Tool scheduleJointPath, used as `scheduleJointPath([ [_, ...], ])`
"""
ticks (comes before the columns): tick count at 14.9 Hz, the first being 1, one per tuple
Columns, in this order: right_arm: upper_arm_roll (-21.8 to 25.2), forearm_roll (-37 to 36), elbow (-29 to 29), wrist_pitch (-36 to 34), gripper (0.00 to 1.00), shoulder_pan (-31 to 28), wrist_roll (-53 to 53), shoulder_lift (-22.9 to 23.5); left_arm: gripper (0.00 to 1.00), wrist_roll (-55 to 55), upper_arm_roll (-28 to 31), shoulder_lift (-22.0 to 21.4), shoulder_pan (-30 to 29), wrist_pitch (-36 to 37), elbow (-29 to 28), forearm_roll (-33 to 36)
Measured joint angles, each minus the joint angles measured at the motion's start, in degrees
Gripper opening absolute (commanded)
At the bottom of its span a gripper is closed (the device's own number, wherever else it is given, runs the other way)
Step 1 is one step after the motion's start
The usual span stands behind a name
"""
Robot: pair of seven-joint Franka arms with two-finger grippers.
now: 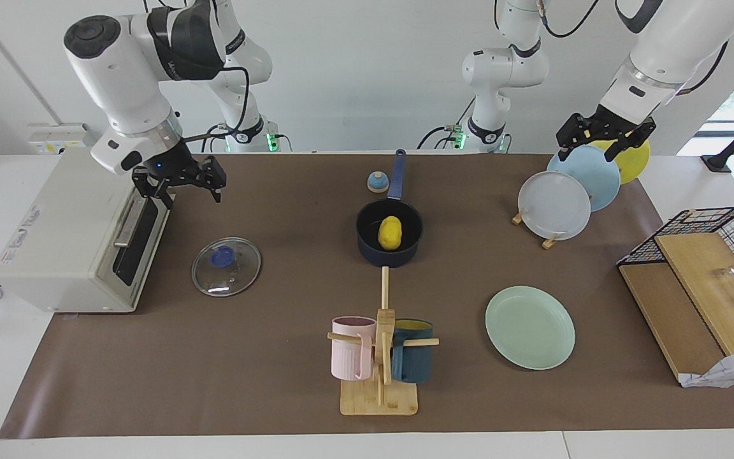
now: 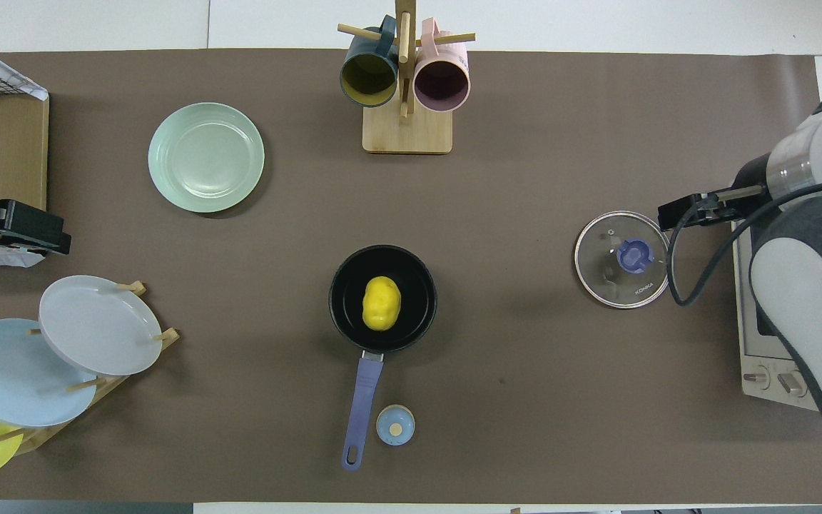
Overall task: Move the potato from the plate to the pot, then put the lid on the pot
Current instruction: 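Reach the right gripper to the glass lid's purple knob and grasp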
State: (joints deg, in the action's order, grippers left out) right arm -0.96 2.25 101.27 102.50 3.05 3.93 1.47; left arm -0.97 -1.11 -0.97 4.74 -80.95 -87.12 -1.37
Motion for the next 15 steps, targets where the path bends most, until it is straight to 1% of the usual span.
scheduleJointPath([
  [2, 0.0, 0.0, 1.6, 4.7, 1.0, 0.2, 2.1, 3.1, 1.0, 0.0, 0.0, -0.1, 0.0, 0.0, 0.0, 0.0],
  [4, 0.1, 0.0, 5.4, 11.6, 1.0, 0.2, 6.9, 5.6, 1.0, 0.0, 0.0, -0.2, 0.0, 0.0, 0.0, 0.0],
  [7, 0.2, 0.0, 15.8, 24.1, 1.0, 0.2, 11.5, 6.4, 1.0, 0.0, 0.1, -0.5, -0.1, 0.0, 0.0, 0.0],
  [9, 0.2, 0.0, 20.7, 27.0, 1.0, 0.2, 12.4, 5.3, 1.0, 0.0, 0.1, -0.7, -0.2, 0.0, 0.0, 0.0],
  [11, 0.2, 0.0, 23.9, 28.3, 1.0, 0.2, 13.3, 3.4, 1.0, 0.0, 0.1, -0.8, -0.4, 0.0, 0.0, 0.0],
  [13, 0.2, 0.0, 25.9, 29.7, 1.0, -0.1, 15.3, 2.3, 1.0, 0.0, 0.0, -1.3, -0.5, 0.0, 0.0, 0.0],
  [15, 0.4, 0.0, 26.7, 30.8, 1.0, -0.8, 15.9, 2.4, 1.0, 0.0, 0.0, -2.0, -0.6, 0.0, 0.0, 0.0],
])
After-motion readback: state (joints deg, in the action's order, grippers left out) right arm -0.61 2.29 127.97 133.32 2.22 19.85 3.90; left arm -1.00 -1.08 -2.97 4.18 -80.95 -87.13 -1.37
